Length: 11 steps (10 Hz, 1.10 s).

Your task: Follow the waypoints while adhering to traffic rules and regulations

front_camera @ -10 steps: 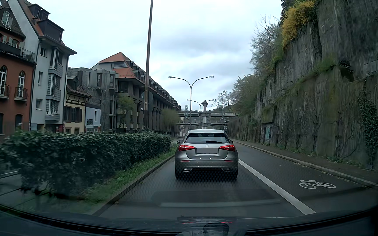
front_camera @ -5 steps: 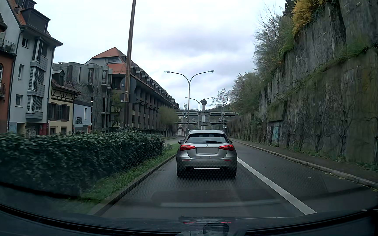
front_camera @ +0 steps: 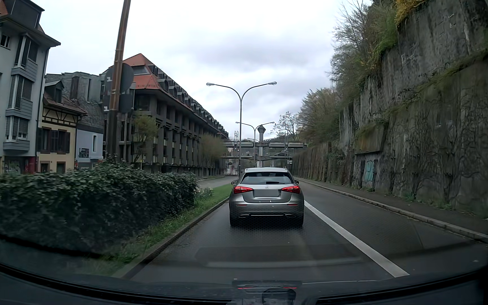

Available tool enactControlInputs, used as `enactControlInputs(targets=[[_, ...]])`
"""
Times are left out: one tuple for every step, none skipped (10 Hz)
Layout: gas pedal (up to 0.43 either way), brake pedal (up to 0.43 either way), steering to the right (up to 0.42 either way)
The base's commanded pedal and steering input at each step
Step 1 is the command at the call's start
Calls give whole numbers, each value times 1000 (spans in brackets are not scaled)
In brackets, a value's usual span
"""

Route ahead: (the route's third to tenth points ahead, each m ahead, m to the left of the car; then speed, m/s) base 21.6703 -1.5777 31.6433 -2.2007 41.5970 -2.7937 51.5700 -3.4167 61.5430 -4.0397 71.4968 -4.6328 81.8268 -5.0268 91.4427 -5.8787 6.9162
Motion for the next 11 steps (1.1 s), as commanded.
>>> enactControlInputs(targets=[[79,0,9],[79,0,10],[79,0,10],[79,0,10],[79,0,10],[79,0,10],[79,0,10],[79,0,10],[79,0,10],[79,0,10],[79,0,10]])
